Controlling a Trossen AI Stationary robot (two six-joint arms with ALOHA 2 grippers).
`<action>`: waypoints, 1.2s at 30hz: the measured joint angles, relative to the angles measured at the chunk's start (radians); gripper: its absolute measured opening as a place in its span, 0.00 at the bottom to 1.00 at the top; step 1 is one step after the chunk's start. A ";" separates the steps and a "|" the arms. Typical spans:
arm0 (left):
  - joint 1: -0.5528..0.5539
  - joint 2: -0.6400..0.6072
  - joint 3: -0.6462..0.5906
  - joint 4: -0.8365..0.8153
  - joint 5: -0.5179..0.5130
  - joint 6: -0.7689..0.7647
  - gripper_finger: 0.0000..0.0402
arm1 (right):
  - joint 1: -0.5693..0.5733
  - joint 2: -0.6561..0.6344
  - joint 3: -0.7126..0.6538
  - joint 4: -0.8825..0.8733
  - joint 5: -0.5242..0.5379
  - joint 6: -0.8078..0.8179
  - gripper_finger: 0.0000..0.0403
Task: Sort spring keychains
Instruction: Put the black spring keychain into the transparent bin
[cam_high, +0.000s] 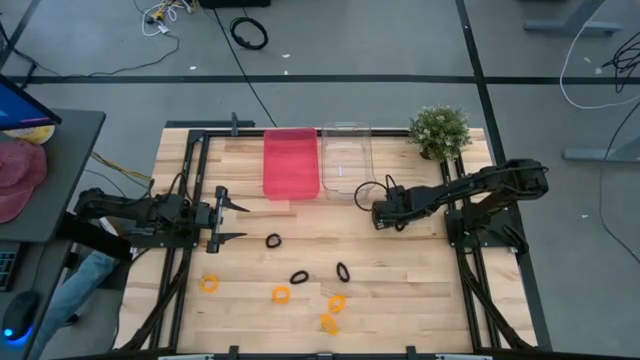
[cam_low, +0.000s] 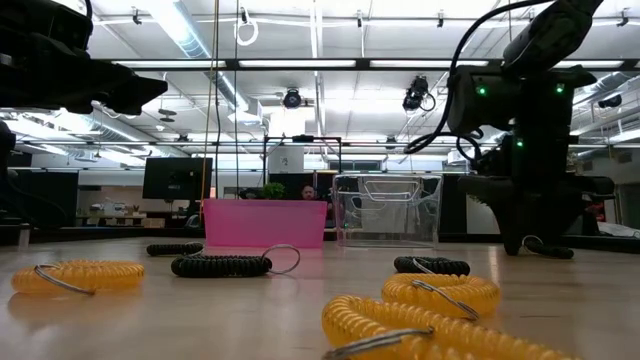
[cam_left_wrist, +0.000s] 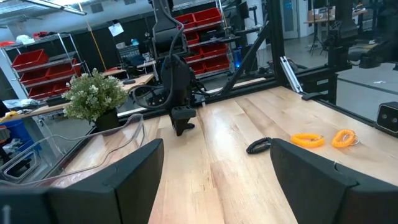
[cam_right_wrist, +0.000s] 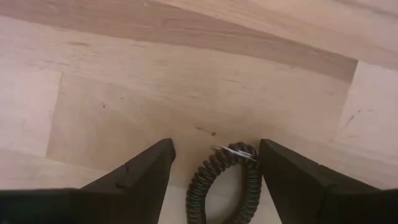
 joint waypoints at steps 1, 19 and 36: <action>0.000 0.000 0.000 0.000 0.000 0.000 0.74 | 0.001 0.000 0.000 0.000 0.000 0.000 0.61; 0.000 0.000 0.000 0.000 0.000 0.000 0.74 | 0.002 0.000 0.001 0.004 -0.054 -0.070 0.13; 0.000 0.000 0.000 0.000 0.000 0.000 0.74 | 0.009 -0.058 -0.005 -0.001 -0.063 -0.137 0.04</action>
